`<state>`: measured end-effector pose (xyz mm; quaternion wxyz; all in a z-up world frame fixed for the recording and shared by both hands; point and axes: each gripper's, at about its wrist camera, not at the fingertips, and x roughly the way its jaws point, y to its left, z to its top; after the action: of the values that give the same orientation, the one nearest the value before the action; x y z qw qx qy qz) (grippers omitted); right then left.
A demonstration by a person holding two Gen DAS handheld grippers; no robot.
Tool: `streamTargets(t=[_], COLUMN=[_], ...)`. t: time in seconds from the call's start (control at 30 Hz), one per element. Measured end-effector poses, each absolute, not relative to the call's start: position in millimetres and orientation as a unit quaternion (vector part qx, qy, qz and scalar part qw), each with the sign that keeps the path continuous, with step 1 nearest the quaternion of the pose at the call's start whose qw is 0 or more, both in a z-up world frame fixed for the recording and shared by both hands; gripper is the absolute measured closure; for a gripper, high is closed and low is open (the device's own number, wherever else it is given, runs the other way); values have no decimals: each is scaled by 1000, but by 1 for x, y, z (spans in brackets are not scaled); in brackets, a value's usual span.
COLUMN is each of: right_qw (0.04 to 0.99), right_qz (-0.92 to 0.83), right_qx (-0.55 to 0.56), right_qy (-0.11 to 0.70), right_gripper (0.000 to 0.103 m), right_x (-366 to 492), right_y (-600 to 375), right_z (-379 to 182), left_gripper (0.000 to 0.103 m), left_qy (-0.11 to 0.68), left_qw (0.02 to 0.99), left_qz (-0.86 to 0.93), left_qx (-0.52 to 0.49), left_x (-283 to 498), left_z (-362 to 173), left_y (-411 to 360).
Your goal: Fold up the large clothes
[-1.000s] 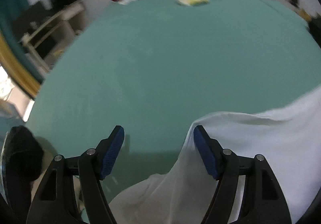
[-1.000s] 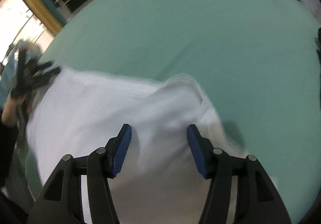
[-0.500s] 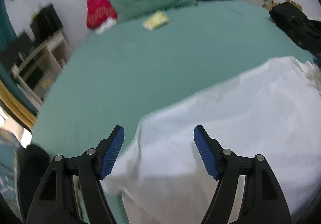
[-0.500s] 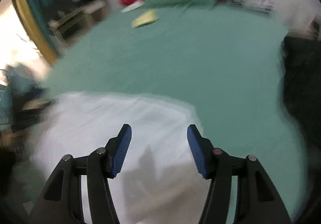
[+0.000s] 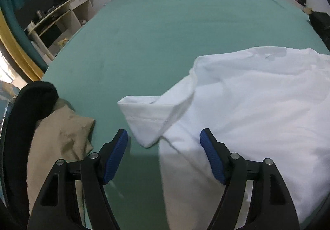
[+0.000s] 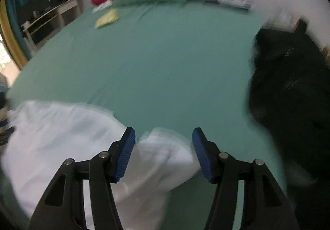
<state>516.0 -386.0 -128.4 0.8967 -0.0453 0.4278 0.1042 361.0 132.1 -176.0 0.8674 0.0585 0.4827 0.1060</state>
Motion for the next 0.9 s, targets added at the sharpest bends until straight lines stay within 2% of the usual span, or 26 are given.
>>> streamTargets(t=[0.1,0.27,0.43,0.47,0.5,0.53,0.57,0.7,0.77,0.8,0.83,0.87,0.9], right_qw=[906,880,858,857,855,855,854,852,855,858,862,865,865], right_qz=[109,140,176,181,180,175,169,154,142,128,113,97,92], right_qx=[-39,6,75,93,107,111,112,149,180,184,179,180,183], right_qy=[407,454,476,474,474,476,478,477,466,462,461,458,458], right_gripper=[40,40,41,44,62,90,99,99,99,100,100,100,100], right_x=[495,462,487,493,498,501,502,487,480,478,476,474,473], right_y=[-399,-423,-423,-422,-421,-418,-416,-433,-452,-459,-464,-472,-477], right_z=[-120,-160,-191,-194,-198,-201,-202,-199,-193,-191,-190,-188,-187], left_gripper=[26,26,26,26,26,26,26,27,36,56,83,92,94], left_qy=[472,427,462,467,473,482,479,474,468,466,464,462,459], left_qw=[872,892,875,873,870,865,868,872,875,876,877,876,876], left_qz=[123,147,139,137,136,137,135,123,114,114,121,134,144], left_qx=[44,36,-18,-24,-23,-15,-13,-25,-38,-42,-38,-34,-37], left_x=[356,352,357,357,357,359,358,358,357,359,359,359,363], left_z=[-171,-153,-170,-174,-179,-185,-189,-191,-192,-192,-190,-187,-184], left_y=[143,155,178,178,179,178,179,184,192,197,202,201,205])
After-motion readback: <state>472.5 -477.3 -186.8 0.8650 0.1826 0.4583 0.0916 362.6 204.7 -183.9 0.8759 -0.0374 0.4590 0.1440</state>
